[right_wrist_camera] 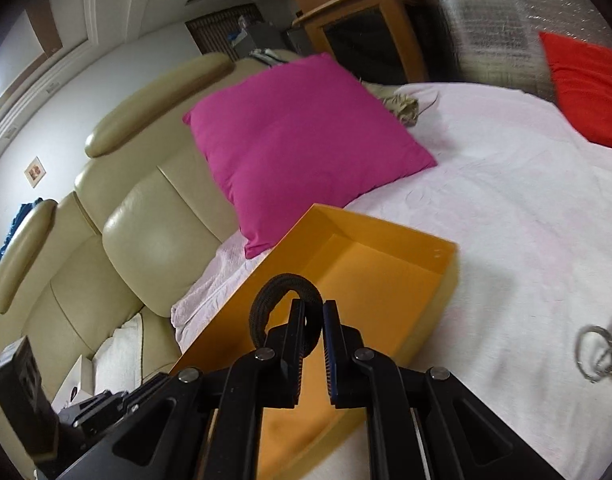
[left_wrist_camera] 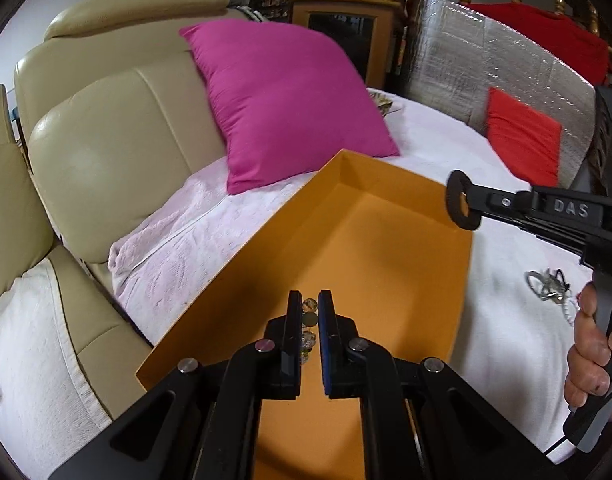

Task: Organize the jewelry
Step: 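Drop the charm bracelet into the orange box with left gripper while right drops the black hair band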

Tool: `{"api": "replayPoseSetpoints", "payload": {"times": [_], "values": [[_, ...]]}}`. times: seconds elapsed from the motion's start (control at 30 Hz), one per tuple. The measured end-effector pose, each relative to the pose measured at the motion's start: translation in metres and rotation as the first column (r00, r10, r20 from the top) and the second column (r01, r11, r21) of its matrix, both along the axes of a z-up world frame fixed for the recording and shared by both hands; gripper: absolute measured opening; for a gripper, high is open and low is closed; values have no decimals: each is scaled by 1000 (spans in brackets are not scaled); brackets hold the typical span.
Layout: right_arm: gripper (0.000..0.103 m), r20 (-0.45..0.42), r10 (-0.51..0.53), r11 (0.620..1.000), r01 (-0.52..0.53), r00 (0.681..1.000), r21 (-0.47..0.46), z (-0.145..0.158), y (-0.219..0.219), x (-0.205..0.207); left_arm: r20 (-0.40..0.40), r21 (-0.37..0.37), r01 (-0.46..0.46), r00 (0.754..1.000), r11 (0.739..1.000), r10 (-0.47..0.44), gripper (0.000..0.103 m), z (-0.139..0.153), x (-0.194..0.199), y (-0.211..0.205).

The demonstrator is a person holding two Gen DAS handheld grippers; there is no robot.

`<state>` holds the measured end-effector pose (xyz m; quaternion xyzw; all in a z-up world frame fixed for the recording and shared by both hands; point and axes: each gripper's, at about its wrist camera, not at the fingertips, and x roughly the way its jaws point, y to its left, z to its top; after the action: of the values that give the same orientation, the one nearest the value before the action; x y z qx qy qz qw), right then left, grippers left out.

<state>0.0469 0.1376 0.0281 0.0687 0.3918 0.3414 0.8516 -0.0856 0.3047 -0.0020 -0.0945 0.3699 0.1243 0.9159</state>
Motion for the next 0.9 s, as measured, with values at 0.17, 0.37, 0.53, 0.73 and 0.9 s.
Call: {"api": "replayPoseSetpoints", "payload": {"times": [0.17, 0.37, 0.53, 0.73, 0.9], "values": [[10, -26, 15, 999, -16, 1000, -41, -17, 21, 11, -35, -5, -8, 999, 1000, 7, 8, -13, 8, 3], [11, -51, 3, 996, -8, 999, -93, -30, 29, 21, -87, -12, -26, 996, 1000, 25, 8, -27, 18, 7], [14, -93, -20, 991, 8, 995, -131, -40, 28, 31, -113, -18, -33, 993, 999, 31, 8, -35, 24, 10], [47, -116, -49, 995, 39, 992, -92, -35, 17, 34, -102, -16, -34, 994, 999, 33, 47, -32, 25, 8], [65, -21, -69, 997, 68, 997, -29, -10, -2, 22, -79, 19, -38, 996, 999, 39, 49, -22, 22, 3]]}}
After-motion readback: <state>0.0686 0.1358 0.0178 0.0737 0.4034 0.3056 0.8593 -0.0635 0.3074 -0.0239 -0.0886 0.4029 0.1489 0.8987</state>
